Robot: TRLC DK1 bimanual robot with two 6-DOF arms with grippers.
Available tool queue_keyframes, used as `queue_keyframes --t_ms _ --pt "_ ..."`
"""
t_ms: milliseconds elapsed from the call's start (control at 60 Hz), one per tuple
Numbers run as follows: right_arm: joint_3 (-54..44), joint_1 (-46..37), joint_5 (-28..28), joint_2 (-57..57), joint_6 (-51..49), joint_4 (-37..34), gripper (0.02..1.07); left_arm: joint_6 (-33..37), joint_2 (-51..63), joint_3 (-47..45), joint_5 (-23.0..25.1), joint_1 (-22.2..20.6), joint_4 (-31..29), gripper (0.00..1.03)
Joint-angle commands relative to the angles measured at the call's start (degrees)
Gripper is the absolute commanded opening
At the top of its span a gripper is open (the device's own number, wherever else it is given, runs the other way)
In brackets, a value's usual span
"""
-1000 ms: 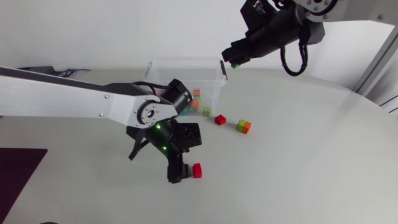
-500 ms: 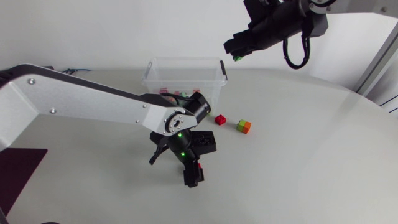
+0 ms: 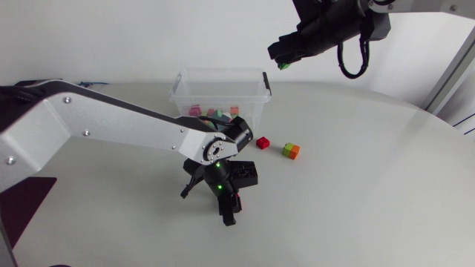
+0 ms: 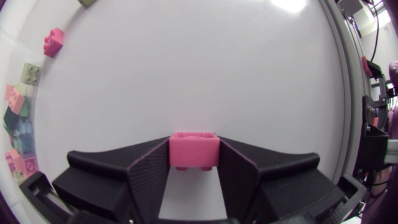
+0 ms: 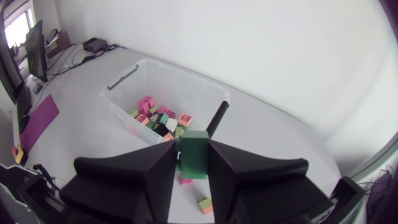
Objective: Place the duplo bricks in the container
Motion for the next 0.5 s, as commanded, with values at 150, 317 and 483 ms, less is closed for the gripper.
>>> queue_keyframes --t_ms 150,317,483 --pt "3.3 0.1 -1.3 2.8 1.5 0.6 0.3 1.2 -4.3 -2.8 0.1 0.5 -1.8 0.36" --pt "5.3 1.8 -1.4 5.9 1.8 1.3 0.3 1.1 -11.9 -6.0 1.3 2.7 -1.9 0.36" --pt "5.7 3.7 -1.5 8.7 1.8 4.2 0.3 0.9 -19.8 -6.4 1.6 7.6 -1.8 0.36"
